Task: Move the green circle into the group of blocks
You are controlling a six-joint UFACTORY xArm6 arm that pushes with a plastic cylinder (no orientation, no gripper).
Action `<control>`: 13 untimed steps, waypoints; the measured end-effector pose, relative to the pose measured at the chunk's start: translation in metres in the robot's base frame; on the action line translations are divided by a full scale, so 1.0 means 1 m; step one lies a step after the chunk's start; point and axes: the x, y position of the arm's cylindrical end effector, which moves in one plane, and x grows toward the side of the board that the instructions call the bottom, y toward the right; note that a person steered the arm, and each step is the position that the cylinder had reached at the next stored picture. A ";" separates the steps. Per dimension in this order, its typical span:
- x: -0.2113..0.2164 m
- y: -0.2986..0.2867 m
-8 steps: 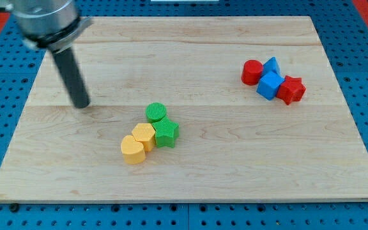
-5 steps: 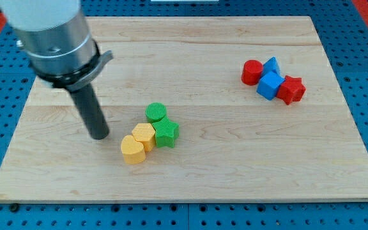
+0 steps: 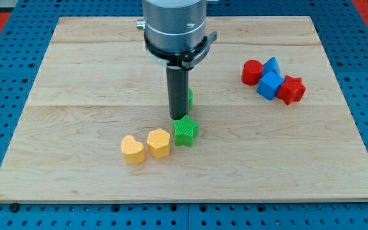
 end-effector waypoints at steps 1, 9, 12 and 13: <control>-0.005 -0.029; -0.034 0.122; -0.006 0.081; 0.010 0.045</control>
